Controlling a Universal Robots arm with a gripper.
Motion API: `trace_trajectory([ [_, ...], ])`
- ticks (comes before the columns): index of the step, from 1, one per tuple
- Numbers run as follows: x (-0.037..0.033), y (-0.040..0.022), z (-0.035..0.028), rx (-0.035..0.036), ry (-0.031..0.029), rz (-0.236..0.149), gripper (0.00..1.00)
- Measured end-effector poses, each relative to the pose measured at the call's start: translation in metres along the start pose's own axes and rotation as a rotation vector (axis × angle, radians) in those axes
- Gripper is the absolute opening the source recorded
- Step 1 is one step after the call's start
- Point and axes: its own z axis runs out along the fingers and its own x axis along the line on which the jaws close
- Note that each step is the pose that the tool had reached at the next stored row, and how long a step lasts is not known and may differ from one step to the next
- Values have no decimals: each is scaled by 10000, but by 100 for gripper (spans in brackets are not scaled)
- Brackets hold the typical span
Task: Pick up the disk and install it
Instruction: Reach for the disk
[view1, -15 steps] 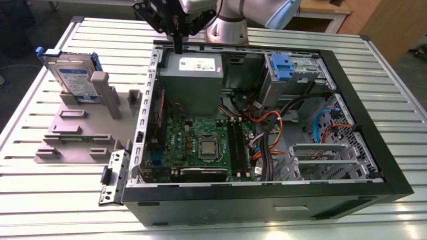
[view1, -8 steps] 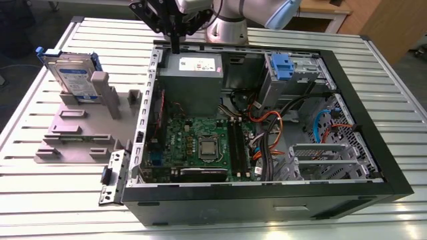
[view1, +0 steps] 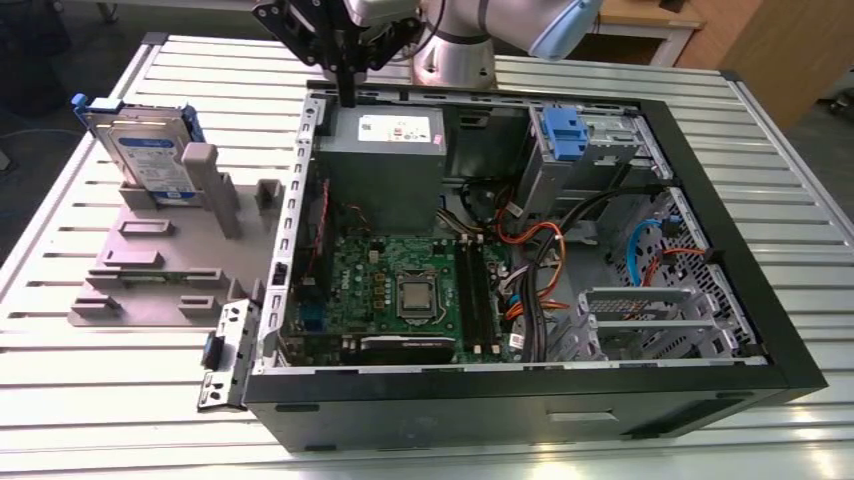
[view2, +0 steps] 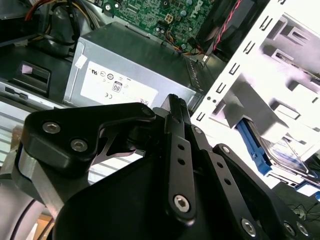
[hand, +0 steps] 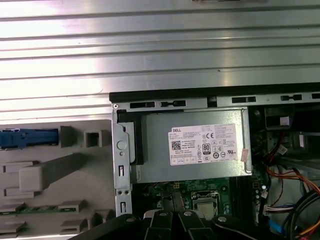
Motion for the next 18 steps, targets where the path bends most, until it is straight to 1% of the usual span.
trace_trajectory([
  [11,65,6,2,0,0,0,11],
  [18,70,6,2,0,0,1,11],
])
